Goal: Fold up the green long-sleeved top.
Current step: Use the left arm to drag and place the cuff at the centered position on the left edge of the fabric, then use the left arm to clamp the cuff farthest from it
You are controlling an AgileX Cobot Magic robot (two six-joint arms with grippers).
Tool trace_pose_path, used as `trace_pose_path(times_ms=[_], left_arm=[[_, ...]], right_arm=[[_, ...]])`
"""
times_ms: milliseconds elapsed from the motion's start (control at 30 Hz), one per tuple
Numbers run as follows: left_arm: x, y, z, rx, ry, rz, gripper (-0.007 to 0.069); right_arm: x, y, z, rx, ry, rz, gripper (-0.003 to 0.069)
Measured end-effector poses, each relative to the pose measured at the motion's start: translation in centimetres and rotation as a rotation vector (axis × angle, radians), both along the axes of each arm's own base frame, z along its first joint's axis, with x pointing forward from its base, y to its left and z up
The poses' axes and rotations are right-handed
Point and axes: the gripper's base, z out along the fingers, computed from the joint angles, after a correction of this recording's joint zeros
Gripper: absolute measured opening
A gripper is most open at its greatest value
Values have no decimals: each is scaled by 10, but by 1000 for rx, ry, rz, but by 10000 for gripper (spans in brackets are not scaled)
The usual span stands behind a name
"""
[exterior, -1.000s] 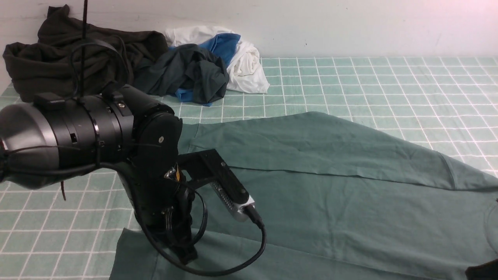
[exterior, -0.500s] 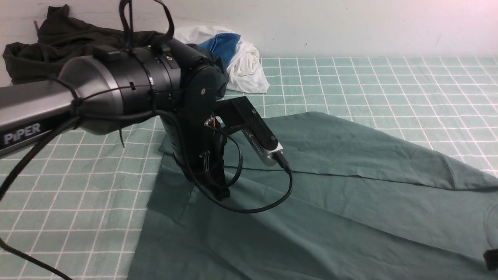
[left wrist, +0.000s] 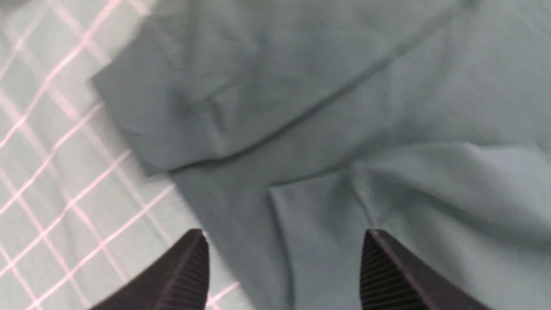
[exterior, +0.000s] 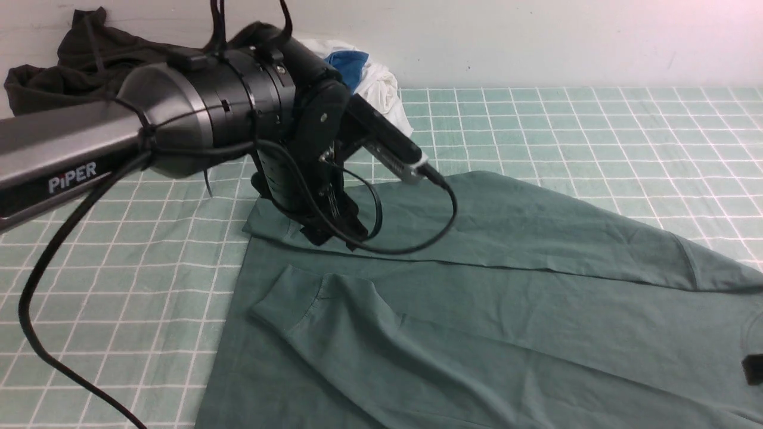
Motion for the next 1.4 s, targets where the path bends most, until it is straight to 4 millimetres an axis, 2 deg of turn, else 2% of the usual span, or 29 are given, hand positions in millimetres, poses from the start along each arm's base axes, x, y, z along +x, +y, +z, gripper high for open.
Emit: trace_pose_path(times_ms=[100, 133, 200, 333, 467, 500, 533, 633, 767, 1167, 1267, 1400], left_arm=[[13, 16, 6, -35, -1, 83, 472], [24, 31, 4, -66, 9, 142, 480], [38, 50, -2, -100, 29, 210, 482], [68, 82, -30, -192, 60, 334, 482], [89, 98, -59, -269, 48, 399, 482], [90, 98, -61, -272, 48, 399, 482], [96, 100, -73, -285, 46, 411, 482], [101, 99, -90, -286, 59, 415, 478], [103, 98, -108, -279, 95, 423, 420], [102, 98, -105, -276, 102, 425, 40], [101, 98, -105, -276, 104, 425, 6], [101, 99, -106, -273, 110, 426, 7]], right_arm=[[5, 2, 15, 24, -43, 14, 334], [10, 6, 26, 54, -75, 34, 334], [12, 9, 32, 83, -89, 60, 334], [15, 17, 35, 150, -98, 127, 334], [15, 19, 35, 165, -92, 166, 334], [15, 19, 35, 165, -92, 168, 334], [15, 19, 35, 165, -91, 172, 334], [15, 19, 35, 164, -91, 175, 334], [15, 19, 35, 164, -90, 176, 334], [15, 19, 35, 163, -90, 178, 335], [15, 19, 35, 163, -90, 178, 335], [15, 19, 35, 163, -90, 178, 335]])
